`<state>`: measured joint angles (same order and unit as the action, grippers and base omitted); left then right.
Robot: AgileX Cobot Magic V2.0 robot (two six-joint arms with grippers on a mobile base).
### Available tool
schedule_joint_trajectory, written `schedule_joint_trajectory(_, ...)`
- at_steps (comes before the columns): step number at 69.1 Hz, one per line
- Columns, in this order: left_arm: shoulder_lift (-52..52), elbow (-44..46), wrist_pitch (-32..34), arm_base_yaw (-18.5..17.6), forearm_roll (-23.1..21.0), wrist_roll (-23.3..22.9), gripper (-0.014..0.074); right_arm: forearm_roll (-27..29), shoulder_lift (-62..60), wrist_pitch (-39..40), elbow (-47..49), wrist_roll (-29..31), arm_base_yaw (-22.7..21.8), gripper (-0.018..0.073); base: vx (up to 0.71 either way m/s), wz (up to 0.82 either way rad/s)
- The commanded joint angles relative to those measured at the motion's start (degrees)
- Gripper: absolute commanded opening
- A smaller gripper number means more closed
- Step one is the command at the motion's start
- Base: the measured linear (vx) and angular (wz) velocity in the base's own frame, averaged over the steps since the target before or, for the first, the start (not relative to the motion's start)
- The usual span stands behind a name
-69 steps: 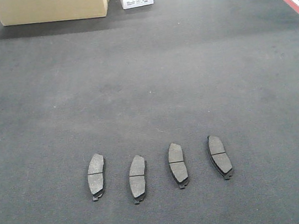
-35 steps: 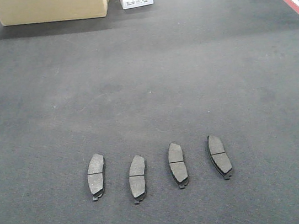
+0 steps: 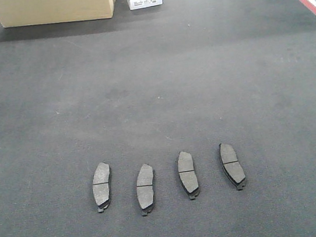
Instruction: Move and align brake pads A on conveyor
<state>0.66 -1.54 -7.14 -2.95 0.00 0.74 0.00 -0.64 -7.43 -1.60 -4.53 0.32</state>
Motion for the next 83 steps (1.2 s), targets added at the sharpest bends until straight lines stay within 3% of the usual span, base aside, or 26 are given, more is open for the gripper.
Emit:
schedule_joint_trajectory(1, 0.84, 1.14, 4.24, 0.01, 0.0, 0.06, -0.0006, -0.53, -0.76, 3.6, -1.1, 0.16, -0.29, -0.0006, 0.0, 0.0)
schedule_joint_trajectory(83, 0.84, 1.14, 4.24, 0.01, 0.0, 0.06, -0.0006, -0.79, -0.76, 2.79, -1.1, 0.16, -0.29, -0.0006, 0.0, 0.0)
